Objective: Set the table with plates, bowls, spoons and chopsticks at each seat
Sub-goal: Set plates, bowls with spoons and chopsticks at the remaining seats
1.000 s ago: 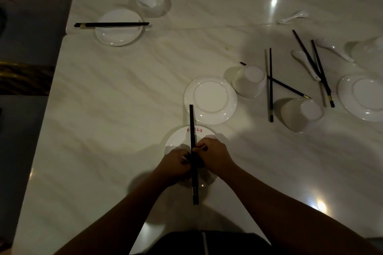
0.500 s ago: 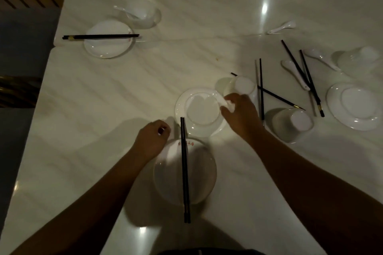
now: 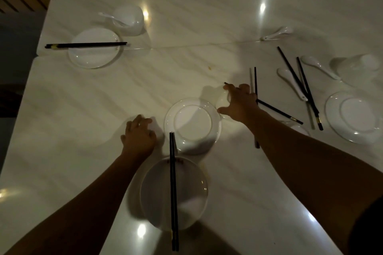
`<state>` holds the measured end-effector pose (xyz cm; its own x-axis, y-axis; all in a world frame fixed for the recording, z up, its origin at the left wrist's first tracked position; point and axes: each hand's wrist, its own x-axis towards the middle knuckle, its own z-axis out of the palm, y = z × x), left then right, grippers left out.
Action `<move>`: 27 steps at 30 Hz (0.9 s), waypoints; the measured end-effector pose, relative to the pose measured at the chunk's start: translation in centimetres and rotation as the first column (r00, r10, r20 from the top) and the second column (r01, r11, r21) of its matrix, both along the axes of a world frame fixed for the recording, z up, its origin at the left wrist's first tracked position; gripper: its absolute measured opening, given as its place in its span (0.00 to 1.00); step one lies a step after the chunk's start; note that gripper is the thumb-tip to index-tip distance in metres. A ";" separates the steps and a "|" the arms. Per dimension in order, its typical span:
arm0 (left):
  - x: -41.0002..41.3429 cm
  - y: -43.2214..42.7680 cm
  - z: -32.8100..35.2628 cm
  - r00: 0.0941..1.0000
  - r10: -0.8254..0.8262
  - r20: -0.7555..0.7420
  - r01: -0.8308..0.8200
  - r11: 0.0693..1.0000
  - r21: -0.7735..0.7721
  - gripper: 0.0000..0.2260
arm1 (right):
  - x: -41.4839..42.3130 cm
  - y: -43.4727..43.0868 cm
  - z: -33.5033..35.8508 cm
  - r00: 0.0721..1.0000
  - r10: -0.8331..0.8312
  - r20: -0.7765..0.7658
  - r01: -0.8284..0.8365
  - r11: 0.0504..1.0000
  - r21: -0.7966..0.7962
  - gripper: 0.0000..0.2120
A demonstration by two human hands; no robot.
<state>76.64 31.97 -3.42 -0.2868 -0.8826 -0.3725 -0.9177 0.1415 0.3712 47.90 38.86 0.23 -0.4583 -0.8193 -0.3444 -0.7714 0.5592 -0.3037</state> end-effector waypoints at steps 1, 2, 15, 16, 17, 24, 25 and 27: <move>0.1 0.0 -0.2 1.000 -0.009 0.004 0.009 1.000 0.001 0.19 | 0.0 -0.1 0.3 1.000 0.000 0.006 0.000 1.000 -0.007 0.36; 0.2 0.0 -0.3 1.000 -0.011 0.006 0.011 1.000 0.003 0.19 | -0.1 -0.1 0.3 1.000 -0.002 0.016 0.002 1.000 -0.007 0.36; -0.8 0.3 4.3 0.743 0.320 -0.588 -0.201 0.945 0.260 0.13 | 3.6 1.7 6.9 0.149 -0.171 0.974 0.638 0.769 0.038 0.28; -1.1 0.5 5.7 0.647 0.397 -0.651 -0.183 0.910 0.373 0.12 | 4.6 1.8 6.9 -0.019 -0.156 0.988 0.608 0.782 0.135 0.29; -1.2 0.7 6.9 0.588 0.435 -0.682 -0.155 0.888 0.434 0.12 | 5.8 1.8 6.8 -0.141 -0.159 0.977 0.556 0.804 0.211 0.30; 2.3 -0.3 10.9 0.643 0.367 -0.672 -0.094 0.909 0.406 0.11 | 15.1 0.0 5.1 -0.288 -0.378 0.880 0.204 0.874 0.442 0.36; 3.1 -0.4 10.8 0.692 0.323 -0.645 -0.109 0.931 0.350 0.11 | 16.1 -0.3 4.8 -0.257 -0.400 0.880 0.197 0.869 0.453 0.36; 5.3 -0.9 10.2 0.800 0.200 -0.566 -0.112 0.976 0.188 0.12 | 17.9 -1.1 4.3 -0.204 -0.426 0.882 0.174 0.870 0.461 0.34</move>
